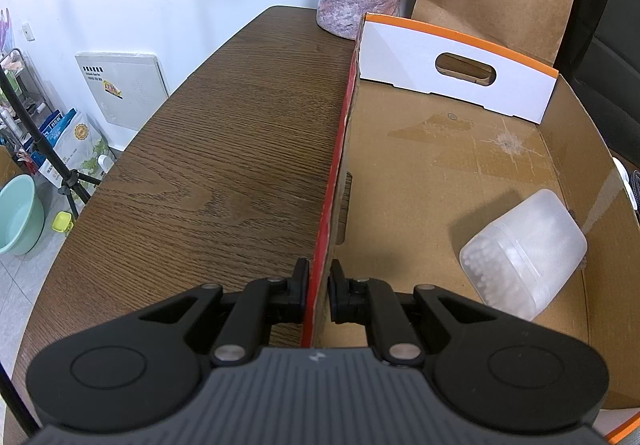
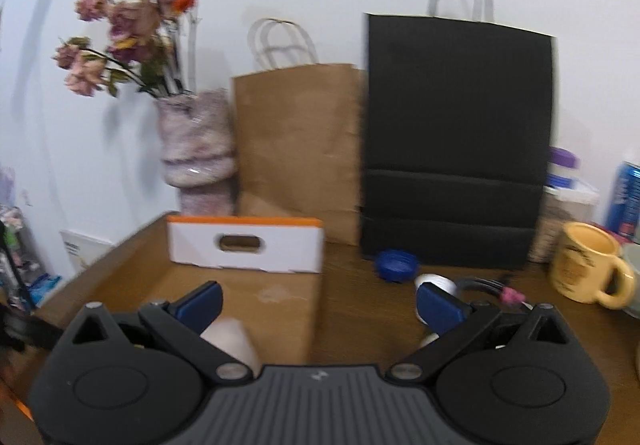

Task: Organize rigid objects
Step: 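Move the right tool back to the white spray bottle and grasp it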

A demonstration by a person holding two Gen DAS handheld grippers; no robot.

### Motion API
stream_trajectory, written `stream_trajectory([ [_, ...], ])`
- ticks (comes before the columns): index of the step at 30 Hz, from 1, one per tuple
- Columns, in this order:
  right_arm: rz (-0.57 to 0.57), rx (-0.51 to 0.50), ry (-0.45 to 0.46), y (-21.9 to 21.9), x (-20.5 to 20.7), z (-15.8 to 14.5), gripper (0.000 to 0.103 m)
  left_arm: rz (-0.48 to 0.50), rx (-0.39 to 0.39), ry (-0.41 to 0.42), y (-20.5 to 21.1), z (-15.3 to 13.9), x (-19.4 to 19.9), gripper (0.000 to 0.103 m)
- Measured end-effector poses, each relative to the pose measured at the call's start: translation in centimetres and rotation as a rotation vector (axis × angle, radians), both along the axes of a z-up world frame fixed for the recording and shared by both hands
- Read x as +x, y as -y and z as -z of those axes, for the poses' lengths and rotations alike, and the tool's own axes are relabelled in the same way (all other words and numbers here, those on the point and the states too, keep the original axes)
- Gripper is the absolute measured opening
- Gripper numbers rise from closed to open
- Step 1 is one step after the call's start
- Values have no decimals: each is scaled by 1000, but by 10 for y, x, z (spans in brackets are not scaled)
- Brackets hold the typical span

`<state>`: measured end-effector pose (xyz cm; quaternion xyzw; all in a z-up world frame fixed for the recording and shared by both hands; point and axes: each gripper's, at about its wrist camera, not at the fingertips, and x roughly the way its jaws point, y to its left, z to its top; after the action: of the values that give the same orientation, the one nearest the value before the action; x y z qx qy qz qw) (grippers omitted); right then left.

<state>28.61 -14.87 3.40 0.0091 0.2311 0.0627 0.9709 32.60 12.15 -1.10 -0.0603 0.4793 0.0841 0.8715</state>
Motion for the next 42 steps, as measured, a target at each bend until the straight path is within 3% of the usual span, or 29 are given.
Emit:
stream_trajectory([
  [9,190,2,-54,70,-36,31,103,0,-1,1,0,0,0,11],
  [16,290,27,-133,98,-59,61,103,0,0,1,0,0,0,11],
  [24,290,13,-180,85,-48,72,103,1,1,2,1,-1,0,11],
  [42,488,95,-240,76,-10,83,103,0,1,2,1,0,0,11],
])
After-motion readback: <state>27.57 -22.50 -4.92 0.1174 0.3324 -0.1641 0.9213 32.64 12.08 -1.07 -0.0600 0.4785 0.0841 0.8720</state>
